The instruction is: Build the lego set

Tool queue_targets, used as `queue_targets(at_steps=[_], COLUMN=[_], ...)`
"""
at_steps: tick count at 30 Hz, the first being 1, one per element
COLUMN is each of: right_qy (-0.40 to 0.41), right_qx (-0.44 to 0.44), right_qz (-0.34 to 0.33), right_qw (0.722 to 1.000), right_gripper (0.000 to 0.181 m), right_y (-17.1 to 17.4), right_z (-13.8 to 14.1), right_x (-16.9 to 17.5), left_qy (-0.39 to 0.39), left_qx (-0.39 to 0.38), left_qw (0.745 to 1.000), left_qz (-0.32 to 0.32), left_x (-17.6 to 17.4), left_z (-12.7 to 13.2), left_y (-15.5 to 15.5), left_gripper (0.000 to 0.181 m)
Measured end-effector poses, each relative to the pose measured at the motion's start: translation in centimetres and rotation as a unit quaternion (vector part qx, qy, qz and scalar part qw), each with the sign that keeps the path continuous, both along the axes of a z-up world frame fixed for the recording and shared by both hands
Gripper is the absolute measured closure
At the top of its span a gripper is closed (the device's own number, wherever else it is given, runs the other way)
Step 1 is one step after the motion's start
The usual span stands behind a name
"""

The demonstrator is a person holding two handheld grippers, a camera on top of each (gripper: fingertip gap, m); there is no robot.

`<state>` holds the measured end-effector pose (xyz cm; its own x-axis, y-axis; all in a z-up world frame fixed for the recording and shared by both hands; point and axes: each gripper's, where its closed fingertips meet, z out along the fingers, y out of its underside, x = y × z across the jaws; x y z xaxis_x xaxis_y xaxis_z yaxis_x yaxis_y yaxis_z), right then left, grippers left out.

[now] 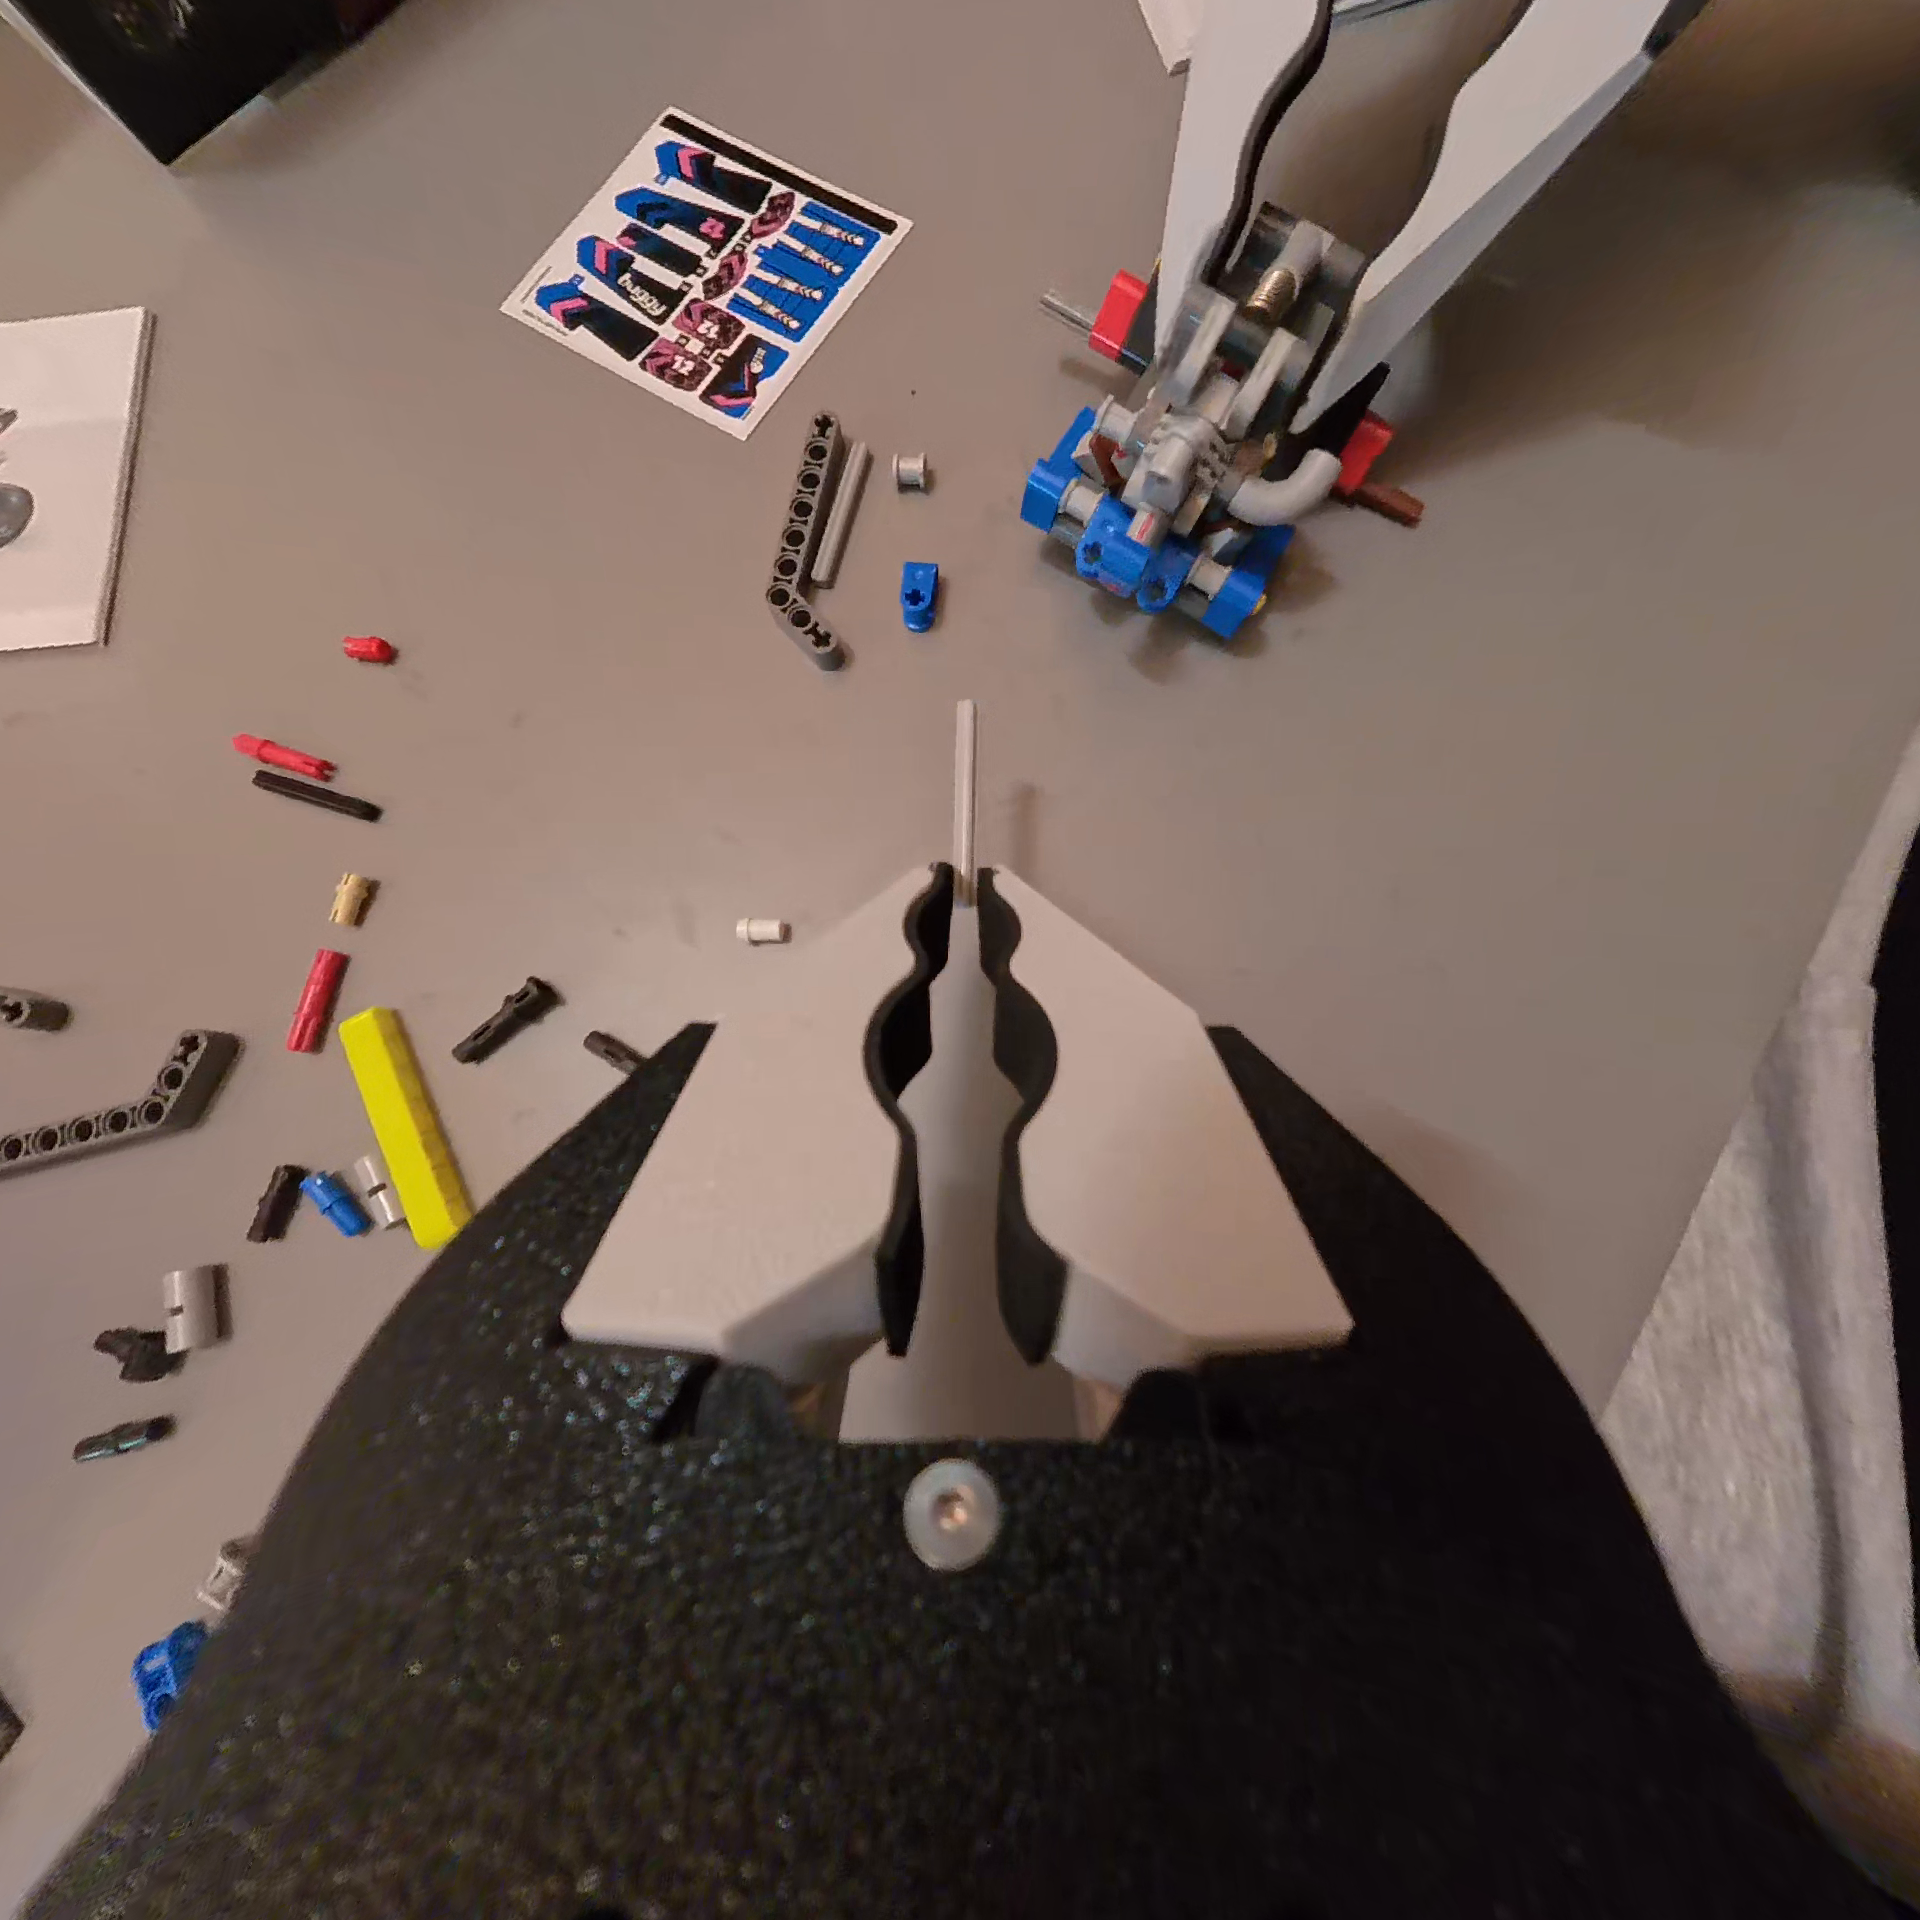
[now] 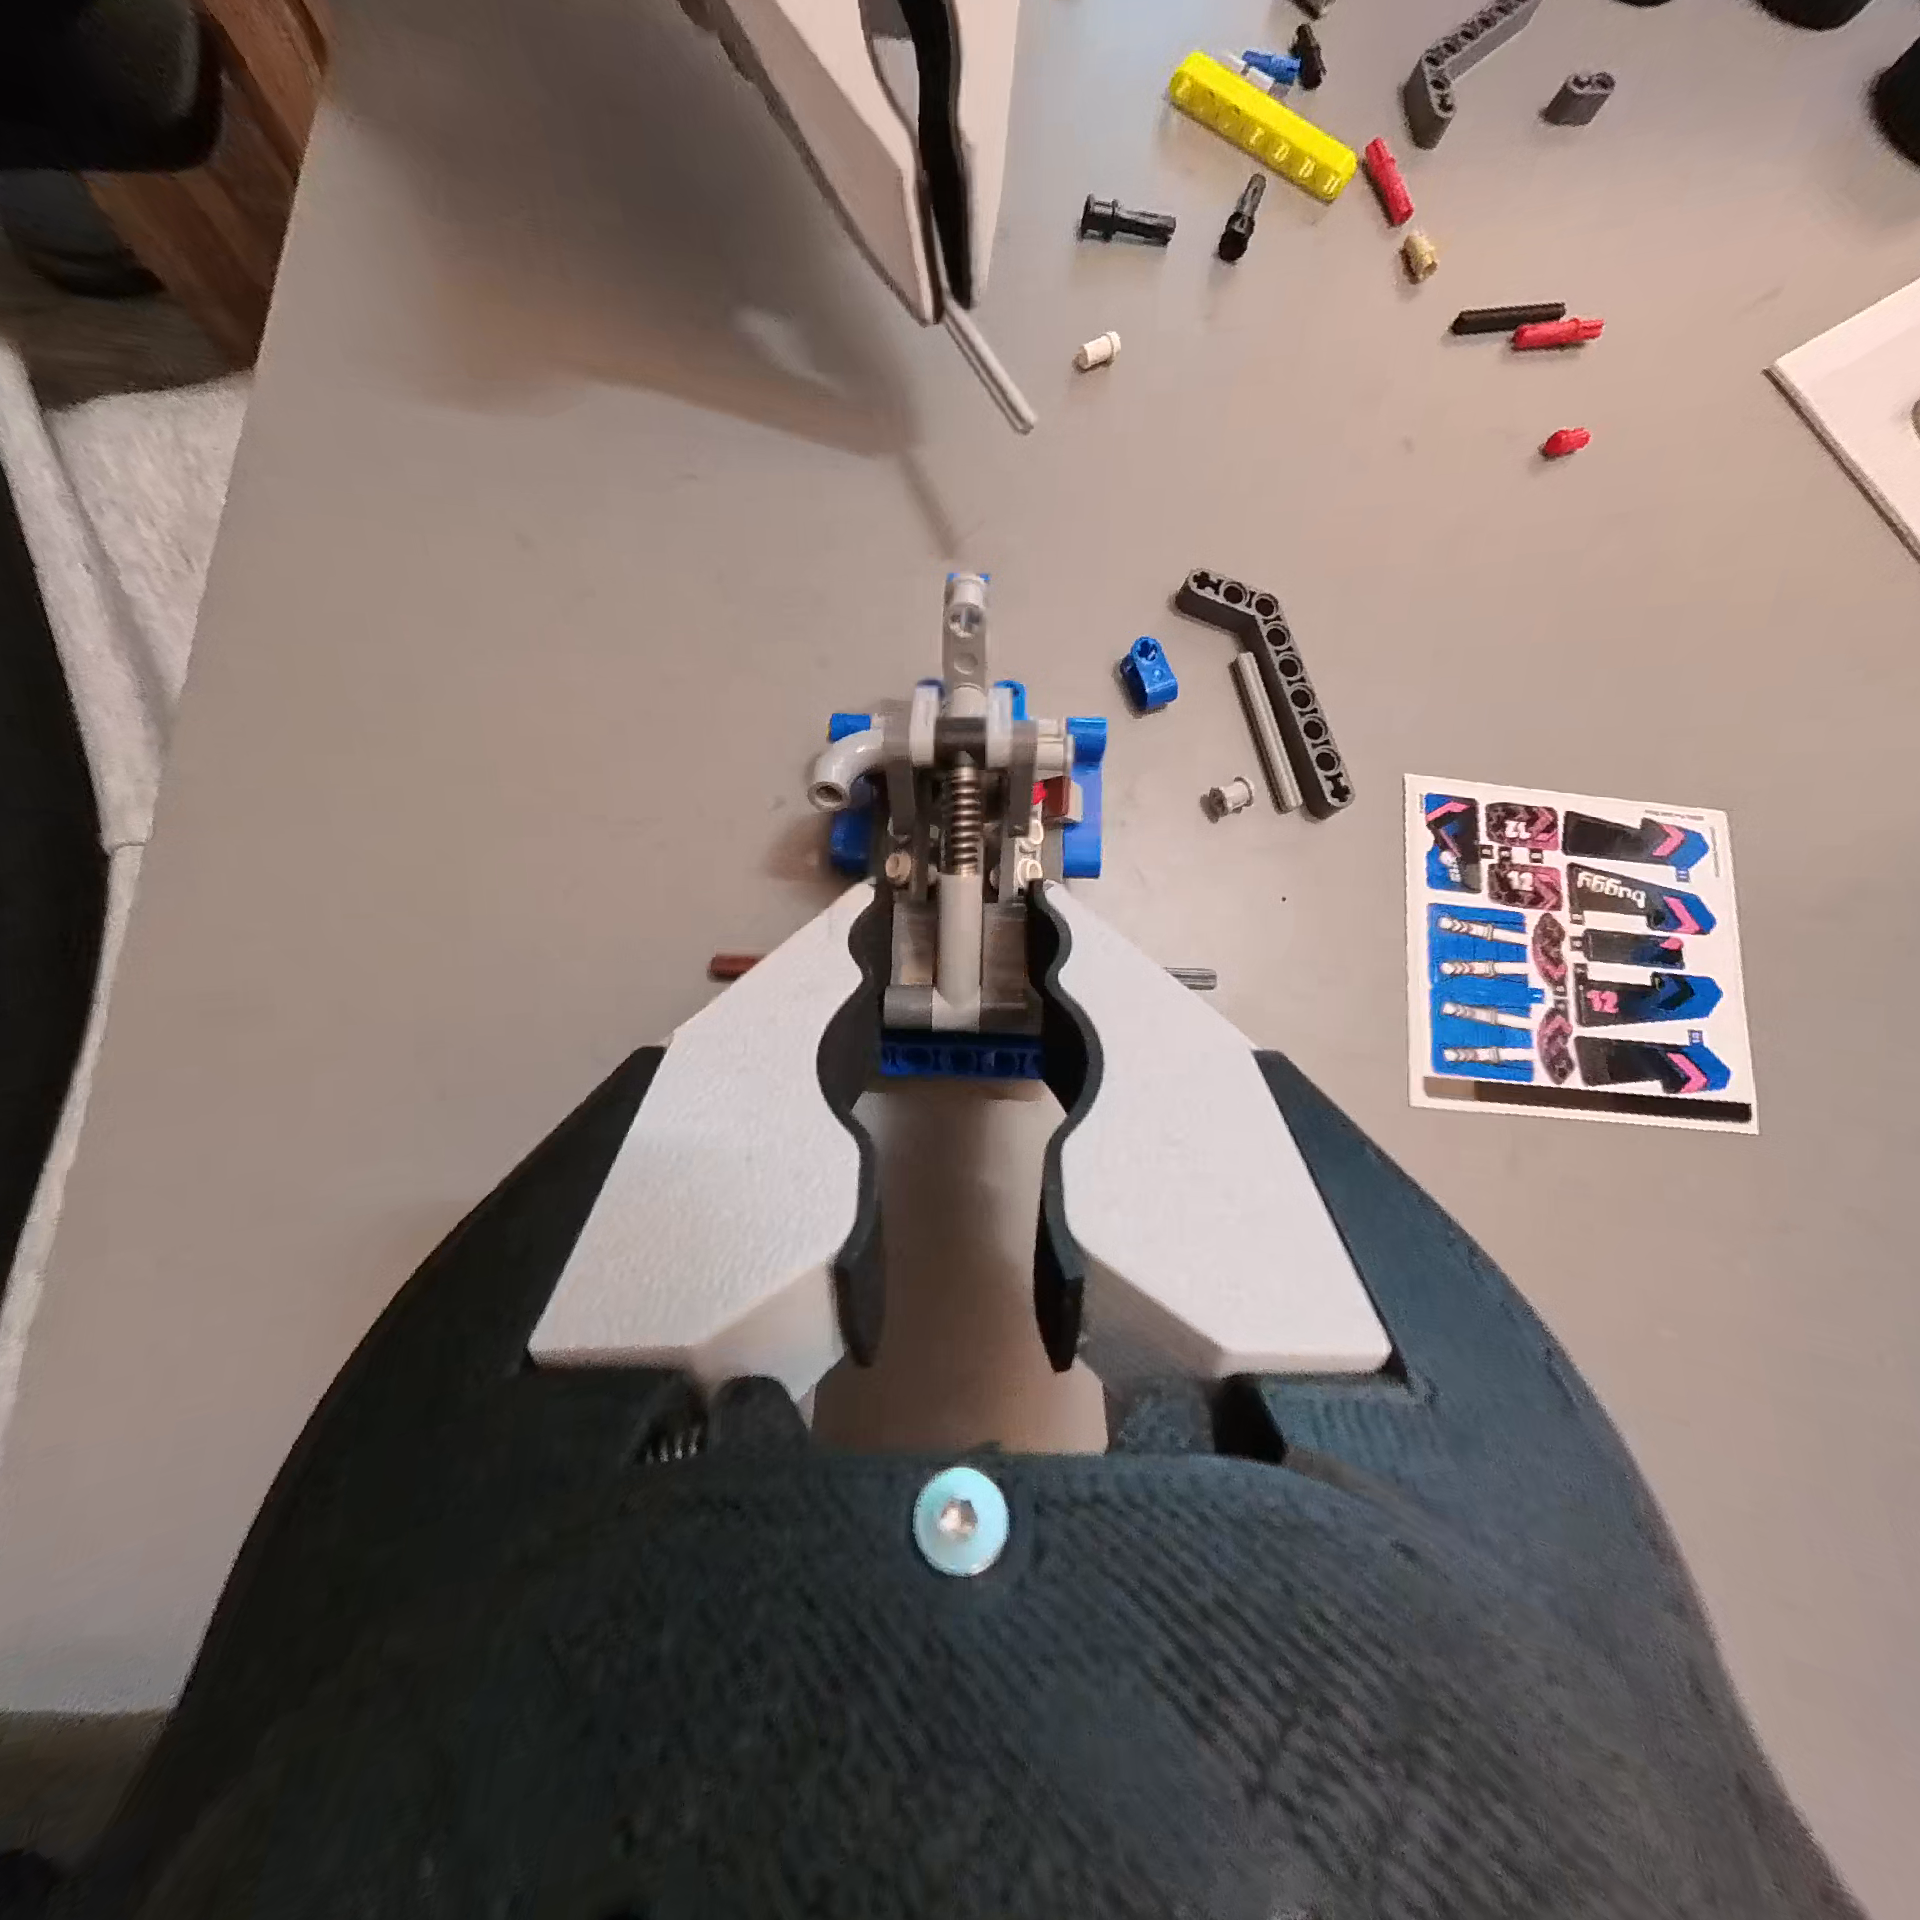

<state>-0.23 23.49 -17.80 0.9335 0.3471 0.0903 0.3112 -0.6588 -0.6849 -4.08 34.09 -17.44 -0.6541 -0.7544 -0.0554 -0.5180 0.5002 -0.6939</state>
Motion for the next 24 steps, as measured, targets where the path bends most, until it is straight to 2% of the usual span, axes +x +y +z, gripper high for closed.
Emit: queue_targets(at_steps=[5,11,18,21,24], right_qy=[-0.004,-0.018,-0.012,-0.004,-0.014], right_qx=[0.001,-0.022,-0.024,0.004,0.041], right_qz=[0.005,0.015,0.009,0.008,-0.016], right_qw=[1.0,0.999,1.0,1.0,0.999], right_gripper=[0.154,0.174,0.176,0.176,0.176], right_y=[0.3,0.6,1.1,1.5,3.0], right_z=[0.8,0.4,0.1,1.6,4.5], right_x=[-0.1,-0.1,0.2,1.1,4.2], left_qy=[-0.002,-0.003,-0.008,-0.01,-0.012], left_qx=[-0.01,-0.012,-0.014,-0.016,-0.019], left_qw=[1.0,1.0,1.0,1.0,1.0], left_qz=[0.003,0.001,0.006,0.012,0.013], left_x=[0.1,0.0,0.0,0.0,0.1], left_z=[0.1,0.2,0.4,0.5,0.6], left_y=[0.1,0.0,0.3,0.6,0.7], left_gripper=[0.18,0.18,0.18,0.18,0.18])
